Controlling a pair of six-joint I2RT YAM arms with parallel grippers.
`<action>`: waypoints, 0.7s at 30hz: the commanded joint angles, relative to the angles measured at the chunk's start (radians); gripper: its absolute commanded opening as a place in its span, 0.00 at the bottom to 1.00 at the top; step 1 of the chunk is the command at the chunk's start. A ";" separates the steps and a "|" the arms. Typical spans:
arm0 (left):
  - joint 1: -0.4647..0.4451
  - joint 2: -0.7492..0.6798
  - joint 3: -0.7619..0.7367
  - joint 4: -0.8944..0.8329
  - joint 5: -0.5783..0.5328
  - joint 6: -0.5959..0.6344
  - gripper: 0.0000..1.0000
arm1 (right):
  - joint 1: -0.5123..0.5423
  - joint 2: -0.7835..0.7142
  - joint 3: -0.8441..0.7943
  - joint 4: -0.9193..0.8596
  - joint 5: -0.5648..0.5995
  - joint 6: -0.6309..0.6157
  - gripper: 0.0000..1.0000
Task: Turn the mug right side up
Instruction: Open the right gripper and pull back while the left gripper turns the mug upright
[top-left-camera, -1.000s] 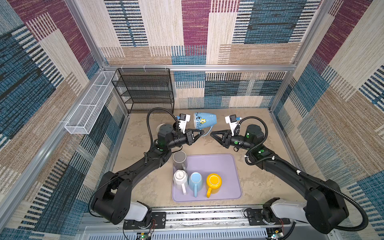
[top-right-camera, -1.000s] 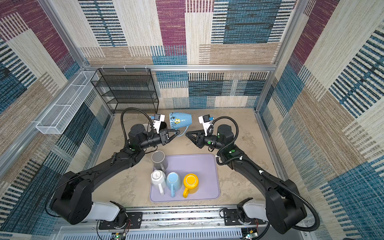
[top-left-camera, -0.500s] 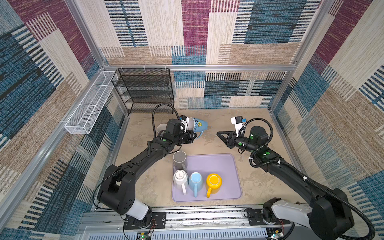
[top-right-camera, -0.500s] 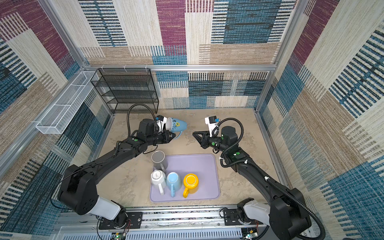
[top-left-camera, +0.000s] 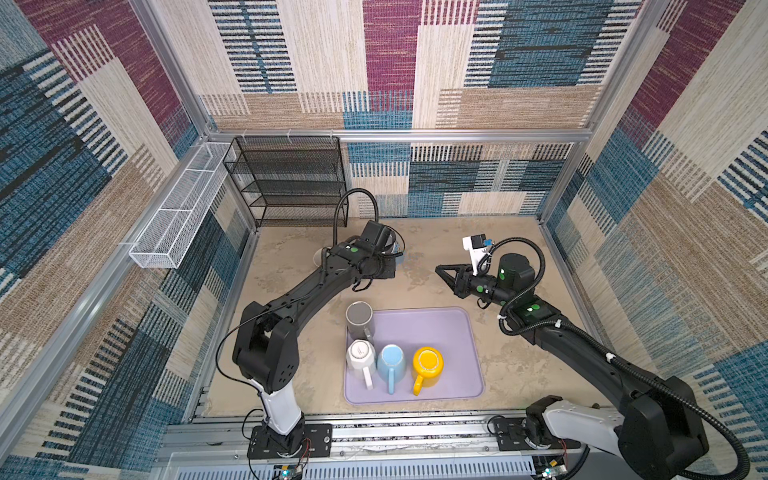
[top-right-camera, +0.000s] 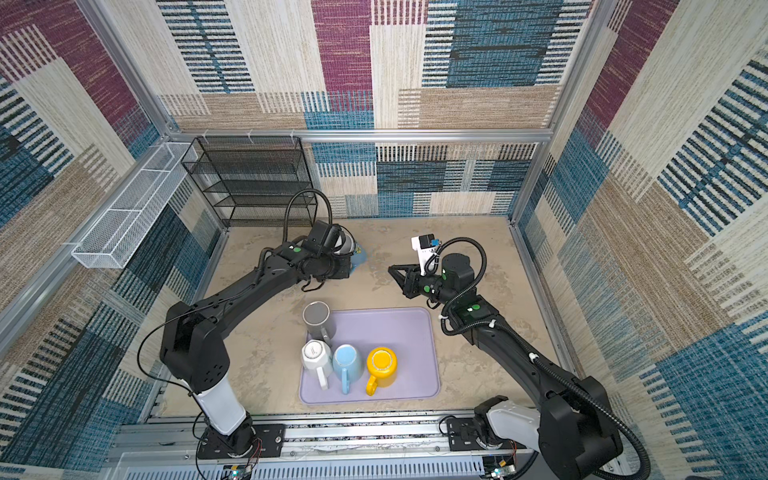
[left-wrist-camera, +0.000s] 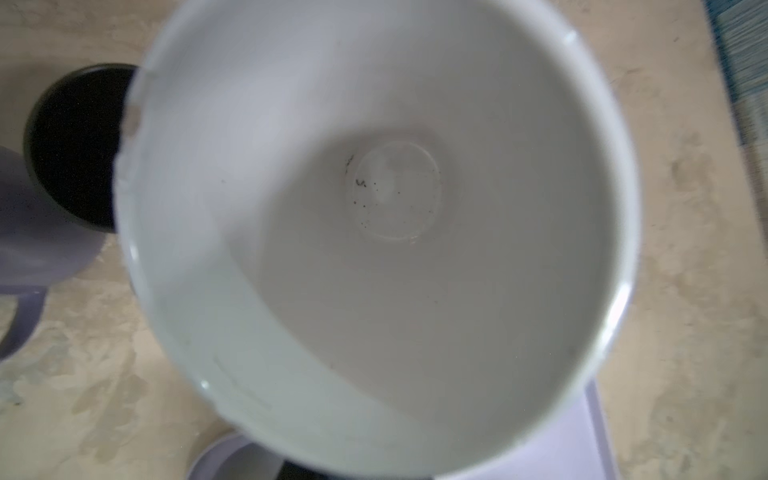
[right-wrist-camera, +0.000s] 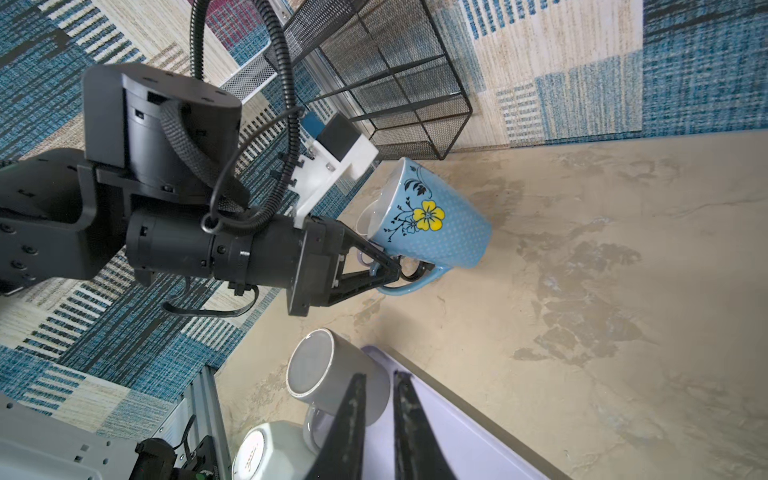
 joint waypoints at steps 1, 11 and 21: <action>-0.017 0.047 0.082 -0.118 -0.125 0.044 0.00 | 0.000 -0.012 -0.005 -0.004 0.015 -0.011 0.17; -0.037 0.206 0.264 -0.251 -0.237 0.037 0.00 | -0.001 -0.029 -0.011 -0.023 0.026 -0.023 0.17; -0.035 0.344 0.404 -0.327 -0.255 0.060 0.00 | -0.001 -0.038 -0.018 -0.031 0.029 -0.025 0.16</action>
